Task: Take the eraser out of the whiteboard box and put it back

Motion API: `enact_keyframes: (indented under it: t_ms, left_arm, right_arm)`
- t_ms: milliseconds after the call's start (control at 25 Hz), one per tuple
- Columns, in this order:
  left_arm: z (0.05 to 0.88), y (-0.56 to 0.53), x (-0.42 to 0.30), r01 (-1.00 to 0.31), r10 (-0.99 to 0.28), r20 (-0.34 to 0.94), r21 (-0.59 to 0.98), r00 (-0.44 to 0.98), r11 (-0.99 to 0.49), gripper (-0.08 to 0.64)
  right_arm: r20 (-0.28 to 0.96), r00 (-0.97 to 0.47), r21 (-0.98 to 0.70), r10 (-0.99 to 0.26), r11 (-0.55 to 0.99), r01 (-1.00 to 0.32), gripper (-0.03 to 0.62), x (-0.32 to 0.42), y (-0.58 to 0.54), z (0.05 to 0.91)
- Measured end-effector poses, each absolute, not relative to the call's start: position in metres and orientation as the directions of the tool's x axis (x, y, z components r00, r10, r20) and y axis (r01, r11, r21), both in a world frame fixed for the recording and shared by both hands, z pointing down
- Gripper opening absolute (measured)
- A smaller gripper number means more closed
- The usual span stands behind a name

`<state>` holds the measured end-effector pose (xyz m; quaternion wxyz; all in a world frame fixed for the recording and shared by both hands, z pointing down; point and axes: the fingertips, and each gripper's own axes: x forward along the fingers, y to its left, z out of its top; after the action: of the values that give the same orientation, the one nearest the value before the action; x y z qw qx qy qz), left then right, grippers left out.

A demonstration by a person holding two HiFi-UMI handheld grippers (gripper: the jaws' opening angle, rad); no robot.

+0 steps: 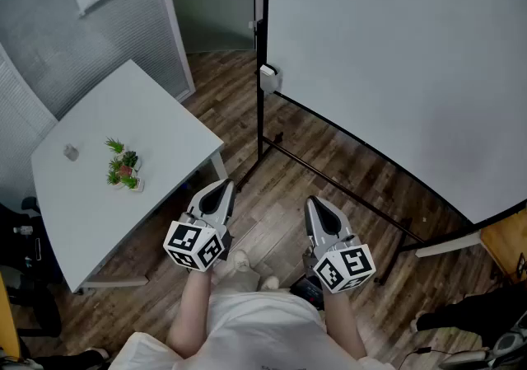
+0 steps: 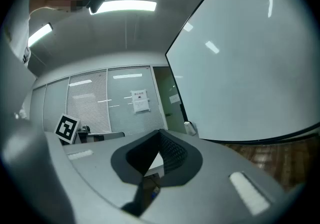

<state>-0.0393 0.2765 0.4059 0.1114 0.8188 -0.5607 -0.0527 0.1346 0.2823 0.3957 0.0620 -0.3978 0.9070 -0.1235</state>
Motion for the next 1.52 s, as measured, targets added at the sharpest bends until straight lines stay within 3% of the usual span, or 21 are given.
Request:
enact_keyframes:
  t_ms: [320, 480, 560, 640, 760, 880, 1000, 1520]
  left_arm:
    - [0.408, 0.271, -0.03, -0.899, -0.922, 0.052, 0.247, 0.384, -0.361, 0.003]
    - [0.41, 0.267, -0.024, -0.902, -0.921, 0.062, 0.237, 0.384, -0.36, 0.015]
    - [0.412, 0.264, -0.018, -0.893, -0.913, 0.074, 0.253, 0.402, -0.372, 0.142]
    - [0.413, 0.261, -0.013, -0.885, -0.906, 0.082, 0.267, 0.415, -0.381, 0.225]
    - [0.413, 0.255, -0.015, -0.898, -0.912, 0.094, 0.241, 0.398, -0.367, 0.266]
    - [0.412, 0.243, -0.017, -0.906, -0.918, 0.098, 0.228, 0.385, -0.356, 0.285]
    - [0.414, 0.226, -0.021, -0.908, -0.92, 0.097, 0.23, 0.38, -0.351, 0.302]
    - [0.428, 0.067, -0.05, -0.89, -0.892, 0.124, 0.215, 0.434, -0.403, 0.314]
  right_arm:
    - [0.0, -0.677, -0.264, -0.736, 0.652, -0.71, 0.01, 0.14, 0.274, 0.397]
    - [-0.049, -0.72, -0.256, -0.692, 0.706, -0.661, 0.017, 0.138, 0.279, 0.39]
    - [-0.021, -0.739, -0.228, -0.674, 0.723, -0.652, 0.098, 0.135, 0.279, 0.392]
    - [0.032, -0.73, -0.171, -0.683, 0.715, -0.677, 0.102, 0.137, 0.276, 0.397]
    - [0.059, -0.718, -0.159, -0.694, 0.704, -0.693, 0.173, 0.139, 0.268, 0.402]
    - [0.073, -0.723, -0.197, -0.687, 0.7, -0.686, 0.314, 0.141, 0.254, 0.409]
    - [0.075, -0.709, -0.202, -0.701, 0.686, -0.699, 0.367, 0.142, 0.234, 0.413]
    - [0.099, -0.688, -0.223, -0.719, 0.658, -0.719, 0.381, 0.095, 0.084, 0.424]
